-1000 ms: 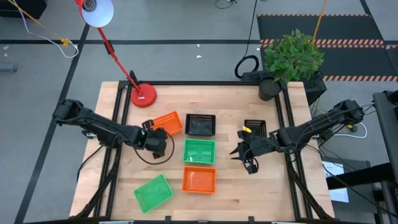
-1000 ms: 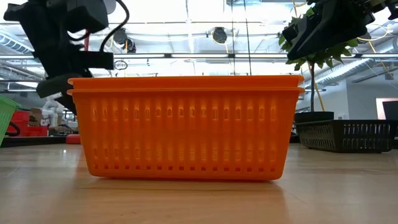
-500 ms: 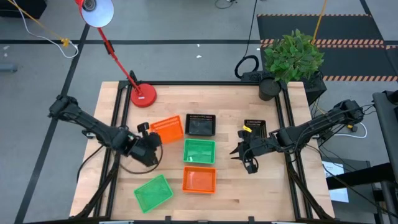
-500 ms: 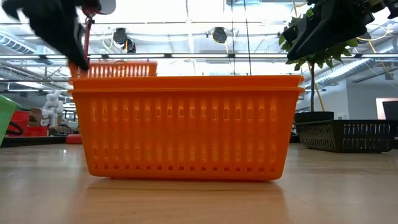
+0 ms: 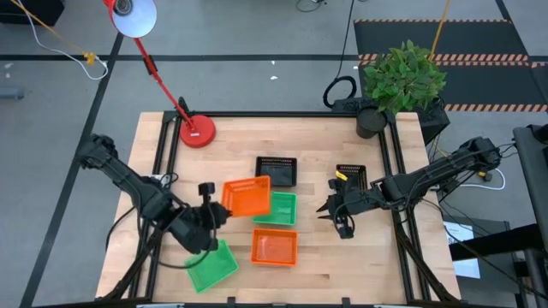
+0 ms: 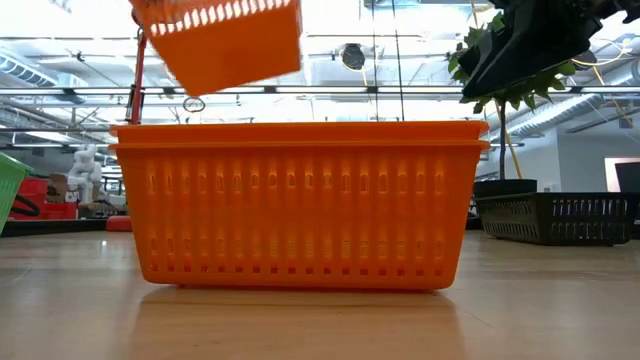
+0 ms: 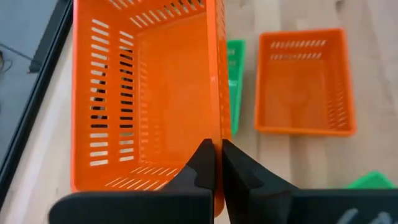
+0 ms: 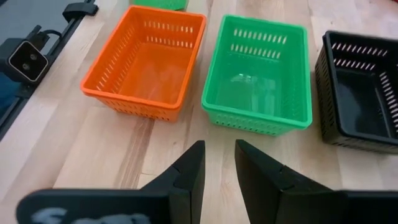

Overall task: Stack baskets by color
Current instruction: Stack the top orange bin on top of the bottom orange bin

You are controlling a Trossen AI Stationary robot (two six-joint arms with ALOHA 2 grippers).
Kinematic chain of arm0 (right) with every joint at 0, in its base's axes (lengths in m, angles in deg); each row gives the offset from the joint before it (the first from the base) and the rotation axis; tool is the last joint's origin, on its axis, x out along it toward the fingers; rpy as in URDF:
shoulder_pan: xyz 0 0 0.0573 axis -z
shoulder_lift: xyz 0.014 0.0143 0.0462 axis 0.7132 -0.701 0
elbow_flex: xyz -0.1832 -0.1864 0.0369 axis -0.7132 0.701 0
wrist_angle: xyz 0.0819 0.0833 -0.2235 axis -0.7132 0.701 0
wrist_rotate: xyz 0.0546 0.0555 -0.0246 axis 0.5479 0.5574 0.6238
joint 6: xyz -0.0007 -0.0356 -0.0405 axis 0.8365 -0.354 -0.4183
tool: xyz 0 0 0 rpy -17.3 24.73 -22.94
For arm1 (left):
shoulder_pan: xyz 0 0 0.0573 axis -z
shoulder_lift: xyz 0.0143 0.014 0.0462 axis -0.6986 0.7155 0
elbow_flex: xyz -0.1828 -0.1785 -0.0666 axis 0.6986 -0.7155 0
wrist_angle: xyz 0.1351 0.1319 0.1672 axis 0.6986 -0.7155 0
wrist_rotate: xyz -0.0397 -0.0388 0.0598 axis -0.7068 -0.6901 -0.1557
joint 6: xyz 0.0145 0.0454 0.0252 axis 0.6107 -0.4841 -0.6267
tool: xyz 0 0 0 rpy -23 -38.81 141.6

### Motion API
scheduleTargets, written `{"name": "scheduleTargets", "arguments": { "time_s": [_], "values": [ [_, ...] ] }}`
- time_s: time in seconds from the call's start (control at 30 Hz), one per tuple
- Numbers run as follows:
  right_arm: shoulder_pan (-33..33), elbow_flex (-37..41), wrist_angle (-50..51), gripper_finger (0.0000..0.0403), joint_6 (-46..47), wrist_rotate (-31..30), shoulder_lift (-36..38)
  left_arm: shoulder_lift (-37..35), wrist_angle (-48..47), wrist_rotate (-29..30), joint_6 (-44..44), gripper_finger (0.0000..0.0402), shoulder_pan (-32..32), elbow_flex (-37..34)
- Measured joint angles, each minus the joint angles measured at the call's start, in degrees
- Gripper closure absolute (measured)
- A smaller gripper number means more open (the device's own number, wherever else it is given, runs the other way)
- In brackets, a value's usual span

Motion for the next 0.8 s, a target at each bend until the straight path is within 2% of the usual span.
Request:
{"name": "scheduleTargets", "arguments": {
  "time_s": [0.27, 0.5, 0.8],
  "values": [
    [0.00, 0.00, 1.88, 0.0322, 2.62, -0.37, 0.00, 9.36, -3.28, 0.08, -0.29, 0.0394, 2.91, 10.92],
    [0.00, 0.00, 5.15, 0.0322, 5.39, -4.19, 0.00, 17.78, -3.40, 0.12, -0.03, 0.0390, 5.85, 20.00],
    [-1.59, 0.02, 7.27, 0.0322, 9.29, -4.44, 0.00, 26.74, -3.06, 0.22, -0.12, 0.0393, 9.02, 29.86]
  ]
}}
